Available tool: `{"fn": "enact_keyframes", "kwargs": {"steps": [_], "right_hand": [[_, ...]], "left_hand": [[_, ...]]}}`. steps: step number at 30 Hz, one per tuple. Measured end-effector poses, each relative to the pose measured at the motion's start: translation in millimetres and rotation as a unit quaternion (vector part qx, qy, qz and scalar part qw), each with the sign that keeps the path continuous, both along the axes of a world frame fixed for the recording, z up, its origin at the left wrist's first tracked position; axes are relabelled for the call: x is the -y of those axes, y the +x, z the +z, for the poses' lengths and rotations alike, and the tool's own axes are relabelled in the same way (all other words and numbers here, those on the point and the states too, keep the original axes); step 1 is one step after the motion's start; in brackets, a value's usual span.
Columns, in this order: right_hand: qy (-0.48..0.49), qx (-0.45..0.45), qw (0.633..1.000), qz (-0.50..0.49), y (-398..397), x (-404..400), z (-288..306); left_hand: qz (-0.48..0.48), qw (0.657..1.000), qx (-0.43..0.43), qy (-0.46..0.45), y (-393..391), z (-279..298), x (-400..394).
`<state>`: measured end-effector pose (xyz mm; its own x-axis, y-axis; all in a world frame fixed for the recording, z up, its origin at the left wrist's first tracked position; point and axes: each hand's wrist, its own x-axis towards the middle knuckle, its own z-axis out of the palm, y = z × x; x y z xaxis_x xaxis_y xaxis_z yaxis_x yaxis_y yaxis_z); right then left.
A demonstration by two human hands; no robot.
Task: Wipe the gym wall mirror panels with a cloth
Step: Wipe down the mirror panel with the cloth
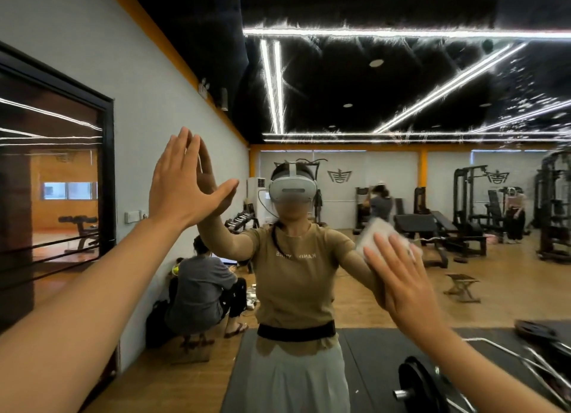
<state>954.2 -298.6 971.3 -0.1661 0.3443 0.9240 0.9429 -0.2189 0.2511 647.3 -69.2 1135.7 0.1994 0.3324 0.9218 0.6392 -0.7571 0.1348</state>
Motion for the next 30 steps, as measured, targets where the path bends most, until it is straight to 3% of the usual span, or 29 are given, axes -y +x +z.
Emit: {"fn": "enact_keyframes", "kwargs": {"steps": [2,5,12,15,19,25,27,30], "right_hand": [[-0.019,-0.001,1.000,-0.005,6.3,10.3,-25.0],[-0.044,-0.005,0.999,-0.010,11.7,17.8,-10.0],[0.108,-0.129,0.986,-0.006,20.8,6.1,173.2],[0.149,-0.160,0.976,-0.020,27.6,6.2,219.0],[0.154,-0.155,0.976,-0.005,22.3,6.1,160.0],[0.096,-0.173,0.980,-0.018,35.6,27.5,-48.7],[0.063,-0.177,0.982,-0.017,40.7,37.6,-67.3],[0.054,-0.173,0.983,-0.008,47.7,43.9,-26.7]], "left_hand": [[0.004,1.000,0.004,0.005,1.3,-0.8,-0.3],[0.005,1.000,0.008,0.010,2.8,-0.8,-1.1],[0.007,1.000,0.008,0.009,3.2,-1.5,-3.7],[0.000,1.000,0.008,0.002,2.2,-0.5,-2.3],[-0.003,1.000,0.006,-0.002,1.3,0.8,1.6],[-0.008,1.000,0.001,-0.015,0.0,3.8,10.6],[-0.007,1.000,0.000,-0.016,0.1,4.1,11.3],[-0.008,1.000,-0.004,-0.017,0.3,4.6,10.2]]}}
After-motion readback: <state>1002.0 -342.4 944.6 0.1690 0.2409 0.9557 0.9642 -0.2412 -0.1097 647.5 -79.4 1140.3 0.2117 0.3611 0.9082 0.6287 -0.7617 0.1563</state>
